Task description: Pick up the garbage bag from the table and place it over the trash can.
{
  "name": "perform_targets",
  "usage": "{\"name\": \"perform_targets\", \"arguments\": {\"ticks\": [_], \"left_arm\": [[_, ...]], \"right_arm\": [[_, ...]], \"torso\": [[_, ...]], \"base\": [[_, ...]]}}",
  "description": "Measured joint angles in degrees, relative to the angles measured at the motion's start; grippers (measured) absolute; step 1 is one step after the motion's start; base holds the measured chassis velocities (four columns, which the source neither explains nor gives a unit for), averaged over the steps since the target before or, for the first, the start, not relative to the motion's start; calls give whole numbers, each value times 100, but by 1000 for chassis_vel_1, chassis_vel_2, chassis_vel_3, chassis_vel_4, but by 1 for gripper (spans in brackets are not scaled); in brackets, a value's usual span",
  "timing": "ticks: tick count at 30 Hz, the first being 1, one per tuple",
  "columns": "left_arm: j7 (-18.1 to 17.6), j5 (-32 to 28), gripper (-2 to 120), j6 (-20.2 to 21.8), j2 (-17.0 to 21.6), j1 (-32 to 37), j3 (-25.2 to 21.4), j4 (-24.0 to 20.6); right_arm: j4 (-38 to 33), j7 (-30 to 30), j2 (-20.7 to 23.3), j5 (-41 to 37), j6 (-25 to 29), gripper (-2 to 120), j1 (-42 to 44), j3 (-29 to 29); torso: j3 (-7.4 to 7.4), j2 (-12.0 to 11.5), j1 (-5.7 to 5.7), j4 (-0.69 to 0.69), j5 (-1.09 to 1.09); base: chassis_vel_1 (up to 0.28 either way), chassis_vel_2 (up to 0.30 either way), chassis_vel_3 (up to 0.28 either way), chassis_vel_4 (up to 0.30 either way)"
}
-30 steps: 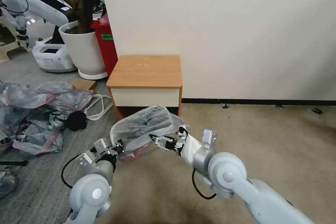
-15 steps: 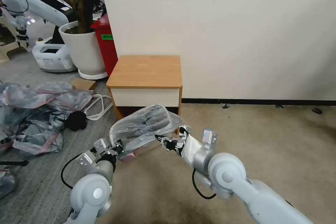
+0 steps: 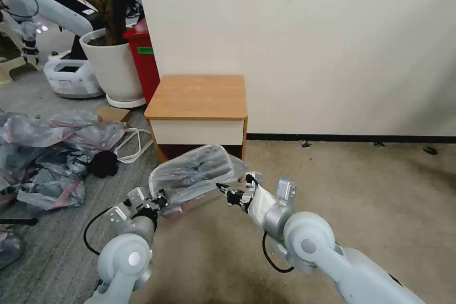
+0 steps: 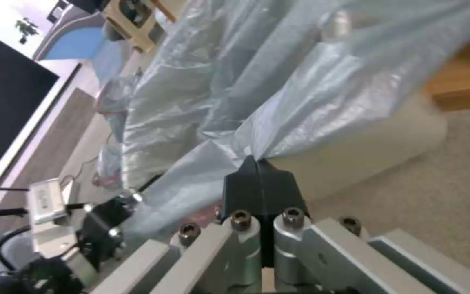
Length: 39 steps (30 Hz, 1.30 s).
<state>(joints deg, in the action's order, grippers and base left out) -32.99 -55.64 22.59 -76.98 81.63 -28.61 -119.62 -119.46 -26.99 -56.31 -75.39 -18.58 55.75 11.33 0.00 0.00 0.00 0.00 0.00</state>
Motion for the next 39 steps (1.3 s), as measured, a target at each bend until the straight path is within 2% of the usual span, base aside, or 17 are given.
{"name": "perform_targets", "arguments": {"ticks": [8, 13, 20, 22, 23, 25, 28, 32, 33, 36, 37, 39], "left_arm": [[-54, -392, 3, -62, -10, -107, -110, -97], [-64, -388, 3, -55, 23, -96, -116, -109], [-64, -359, 3, -53, 58, -201, -167, 35], [-64, -350, 3, -53, 84, -296, -178, 103], [-64, -350, 3, -53, 84, -296, -178, 103], [-64, -349, 3, -53, 100, -331, -179, 122], [-63, -346, 3, -53, 103, -318, -176, 117], [-25, -300, 3, -53, 96, -181, -162, 40], [-25, -300, 3, -53, 96, -181, -162, 40], [28, -228, 3, -53, 103, -105, -159, 14], [28, -228, 3, -53, 103, -105, -159, 14], [51, -185, 3, -53, 108, -89, -150, 8]], "right_arm": [[326, -120, 23, 348, 16, 0, 43, 88], [380, -173, 39, 427, 57, 0, 23, 72], [-40, -120, 178, 315, 42, 3, 104, 26], [-301, -23, 229, 129, 27, 15, 204, 0], [-301, -23, 229, 129, 27, 15, 204, 0], [-408, 34, 213, -124, 28, 25, 212, -74], [-418, 25, 143, -351, 26, 32, 151, -137], [-344, -187, -116, -797, -102, 51, -4, -329], [-344, -187, -116, -797, -102, 51, -4, -329], [-280, -372, -264, -990, -211, 65, -48, -417], [-280, -372, -264, -990, -211, 65, -48, -417], [-276, -493, -321, -1005, -307, 75, -45, -421]], "torso": [[0, 0, 0, -1, 1], [0, 0, 0, 0, 1], [0, 0, 0, 0, 0], [0, 0, 0, -1, 0], [0, 0, 0, -1, 0], [0, 0, 0, -1, 0], [0, 0, 0, -1, 0], [0, 0, 0, 1, 0], [0, 0, 0, 1, 0], [0, 0, 0, 0, 0], [0, 0, 0, 0, 0], [0, 0, 0, 0, 0]], "base": [[0, 0, 0, 0], [0, 0, 0, 0], [0, 0, 0, 0], [0, 0, 0, 0], [0, 0, 0, 0], [0, 0, 0, 0], [0, 0, 0, 0], [0, 0, 0, 0], [0, 0, 0, 0], [0, 0, 0, 0], [0, 0, 0, 0], [0, 0, 0, 0]]}}
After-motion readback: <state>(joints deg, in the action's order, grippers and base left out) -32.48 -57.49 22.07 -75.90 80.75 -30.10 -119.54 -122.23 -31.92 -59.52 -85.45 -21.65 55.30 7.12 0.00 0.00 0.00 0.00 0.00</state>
